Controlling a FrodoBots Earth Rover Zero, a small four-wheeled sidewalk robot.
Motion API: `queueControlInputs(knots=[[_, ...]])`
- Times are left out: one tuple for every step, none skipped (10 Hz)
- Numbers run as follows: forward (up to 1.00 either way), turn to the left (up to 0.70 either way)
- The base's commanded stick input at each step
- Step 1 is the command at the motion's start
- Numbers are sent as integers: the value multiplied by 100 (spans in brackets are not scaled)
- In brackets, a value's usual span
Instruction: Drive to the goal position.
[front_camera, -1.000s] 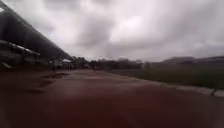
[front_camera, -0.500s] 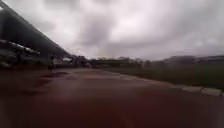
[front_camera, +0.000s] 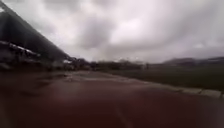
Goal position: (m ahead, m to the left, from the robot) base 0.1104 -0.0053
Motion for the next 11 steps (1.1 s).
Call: queueControlInputs(knots=[[50, 0], [50, 0], [50, 0], [50, 0], [50, 0], [50, 0], [50, 0], [50, 0], [50, 0], [50, 0], [50, 0]])
